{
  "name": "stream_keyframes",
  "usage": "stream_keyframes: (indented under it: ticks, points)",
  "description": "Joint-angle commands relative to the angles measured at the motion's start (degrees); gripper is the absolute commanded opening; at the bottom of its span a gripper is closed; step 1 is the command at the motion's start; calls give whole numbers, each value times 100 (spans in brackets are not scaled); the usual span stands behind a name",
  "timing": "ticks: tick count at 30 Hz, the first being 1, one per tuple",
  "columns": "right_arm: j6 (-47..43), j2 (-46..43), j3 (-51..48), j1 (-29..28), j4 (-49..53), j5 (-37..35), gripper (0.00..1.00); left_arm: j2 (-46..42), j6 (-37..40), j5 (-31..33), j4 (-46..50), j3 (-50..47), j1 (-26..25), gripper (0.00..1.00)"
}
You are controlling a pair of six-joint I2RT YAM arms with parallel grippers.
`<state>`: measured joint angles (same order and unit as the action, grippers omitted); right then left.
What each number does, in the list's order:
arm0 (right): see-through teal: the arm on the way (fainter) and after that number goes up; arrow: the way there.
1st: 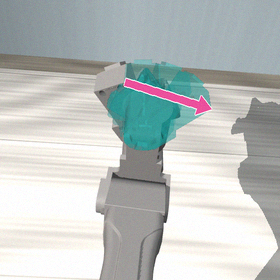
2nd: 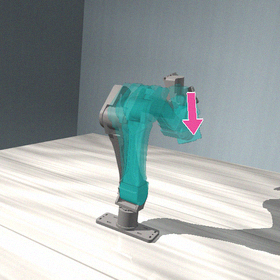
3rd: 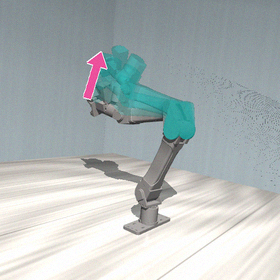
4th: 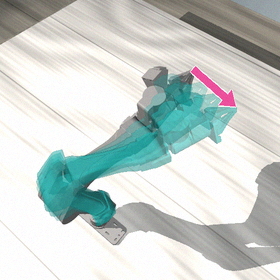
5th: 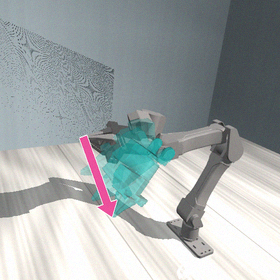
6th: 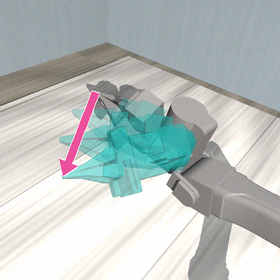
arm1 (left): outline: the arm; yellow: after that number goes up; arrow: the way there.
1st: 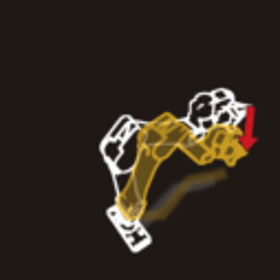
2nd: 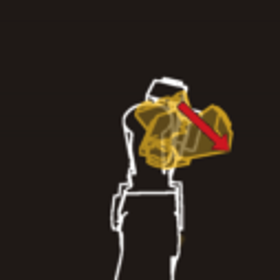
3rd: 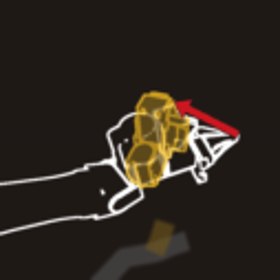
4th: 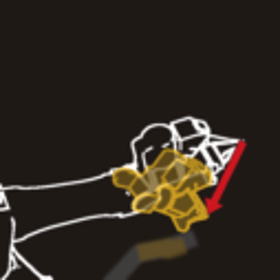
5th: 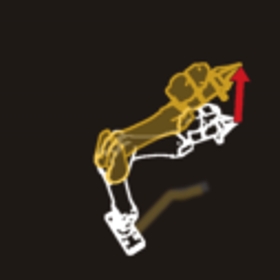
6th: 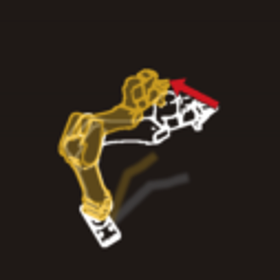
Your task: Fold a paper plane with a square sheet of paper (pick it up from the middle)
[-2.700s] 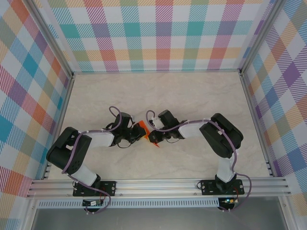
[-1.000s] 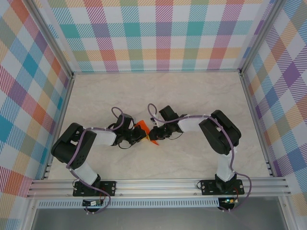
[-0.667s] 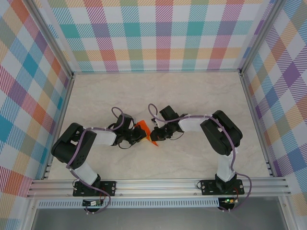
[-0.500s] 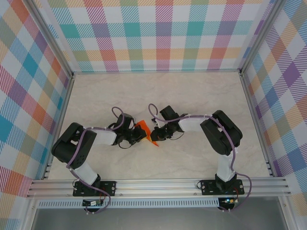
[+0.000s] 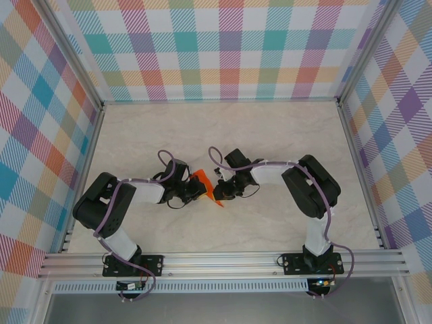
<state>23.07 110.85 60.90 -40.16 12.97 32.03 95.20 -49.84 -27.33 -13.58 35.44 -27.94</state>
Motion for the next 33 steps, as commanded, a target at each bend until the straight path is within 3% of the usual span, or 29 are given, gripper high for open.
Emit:
stream_keyframes:
  ticks: [1, 12, 25, 33]
  points:
    - [-125, 209, 91, -7, 307, -132, 9, 170, 76, 430, 550, -37, 34, 0]
    - [-119, -445, -84, -11, 570, -98, 15, 152, 71, 440, 592, -28, 35, 0]
    - [-101, -75, -145, -54, 680, -322, 9, 134, 71, 448, 627, -20, 35, 0]
    - [-46, -809, -31, -61, 1011, -726, 19, 130, 81, 439, 673, 15, 38, 0]
